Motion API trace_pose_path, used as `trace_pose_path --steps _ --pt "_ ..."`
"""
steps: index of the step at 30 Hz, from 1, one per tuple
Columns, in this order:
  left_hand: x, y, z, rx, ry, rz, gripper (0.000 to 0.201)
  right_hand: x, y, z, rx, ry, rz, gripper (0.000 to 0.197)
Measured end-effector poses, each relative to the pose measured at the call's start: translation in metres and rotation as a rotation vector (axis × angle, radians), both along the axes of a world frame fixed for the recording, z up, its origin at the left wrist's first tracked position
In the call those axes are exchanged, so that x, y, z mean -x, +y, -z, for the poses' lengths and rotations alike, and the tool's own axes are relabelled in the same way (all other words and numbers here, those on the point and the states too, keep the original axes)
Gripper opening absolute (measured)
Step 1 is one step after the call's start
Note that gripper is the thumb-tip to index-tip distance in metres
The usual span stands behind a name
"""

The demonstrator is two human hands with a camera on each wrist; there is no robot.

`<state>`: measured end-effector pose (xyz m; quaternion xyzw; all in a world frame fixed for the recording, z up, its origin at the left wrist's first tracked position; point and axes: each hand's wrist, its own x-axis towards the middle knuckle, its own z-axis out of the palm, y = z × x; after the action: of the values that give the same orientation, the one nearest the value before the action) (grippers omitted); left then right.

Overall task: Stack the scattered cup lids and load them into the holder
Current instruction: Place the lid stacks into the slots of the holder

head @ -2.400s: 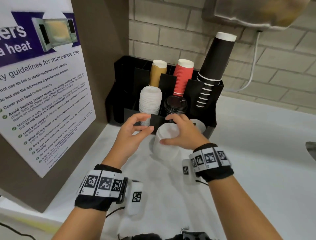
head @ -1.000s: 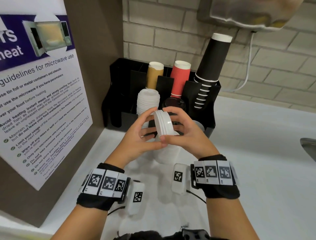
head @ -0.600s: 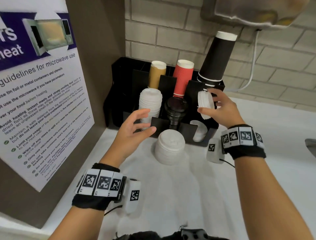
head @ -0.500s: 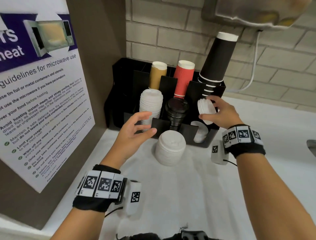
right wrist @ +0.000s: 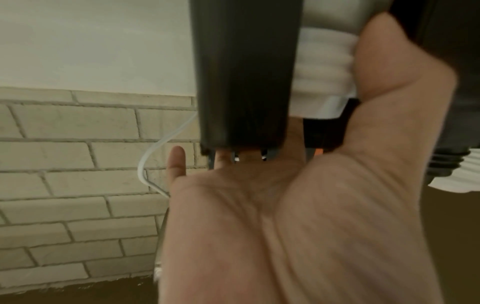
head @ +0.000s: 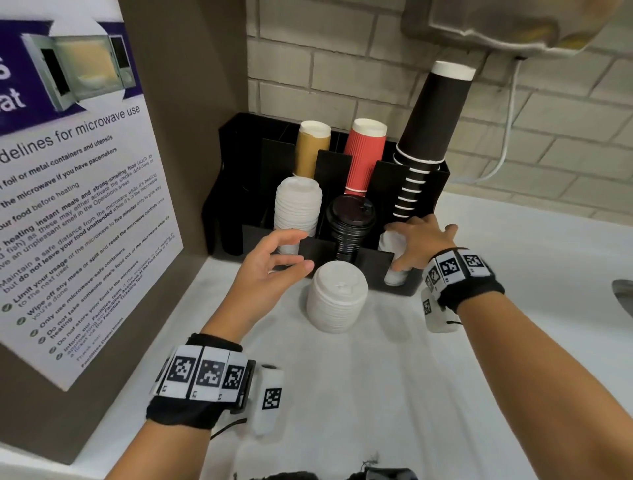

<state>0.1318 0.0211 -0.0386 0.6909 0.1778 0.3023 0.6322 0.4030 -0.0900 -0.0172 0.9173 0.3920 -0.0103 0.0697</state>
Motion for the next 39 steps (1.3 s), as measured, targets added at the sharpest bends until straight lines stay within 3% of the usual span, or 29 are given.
trace_pose_path --steps 9,19,21,23,25,26,28,30,33,39 --pt "-0.001 0.001 0.0 0.001 0.005 -0.004 0.034 0.001 0.001 0.01 0.045 -0.013 0.005 0.094" --pt "0.0 0.0 0.001 -0.003 -0.003 -0.012 0.035 0.01 -0.006 0.003 0.086 0.016 -0.058 0.084" --pt "0.002 0.001 0.002 -0.009 -0.004 -0.021 0.035 0.017 -0.01 -0.005 -0.077 -0.029 -0.05 0.076" --pt "0.003 0.002 0.003 -0.011 -0.007 -0.029 0.035 0.029 -0.011 -0.01 -0.452 -0.036 -0.105 0.06" --pt "0.003 0.001 0.004 -0.004 -0.004 -0.038 0.035 0.048 -0.008 -0.015 -0.711 0.184 -0.269 0.049" --pt "0.002 0.002 0.004 0.0 -0.005 -0.04 0.035 0.059 -0.005 -0.016 -0.697 0.31 -0.359 0.051" --pt "0.002 0.001 0.005 0.003 -0.01 -0.044 0.034 0.08 0.0 -0.012 -0.452 0.469 -0.454 0.069" --pt "0.002 0.001 0.006 0.005 -0.012 -0.05 0.033 0.091 0.005 -0.004 -0.246 0.464 -0.448 0.085" --pt "0.003 0.003 0.008 -0.002 -0.009 -0.063 0.032 0.097 0.013 0.006 -0.104 0.399 -0.431 0.093" --pt "0.004 0.006 0.012 -0.004 -0.009 -0.074 0.032 0.095 0.024 0.019 -0.046 0.456 -0.396 0.089"
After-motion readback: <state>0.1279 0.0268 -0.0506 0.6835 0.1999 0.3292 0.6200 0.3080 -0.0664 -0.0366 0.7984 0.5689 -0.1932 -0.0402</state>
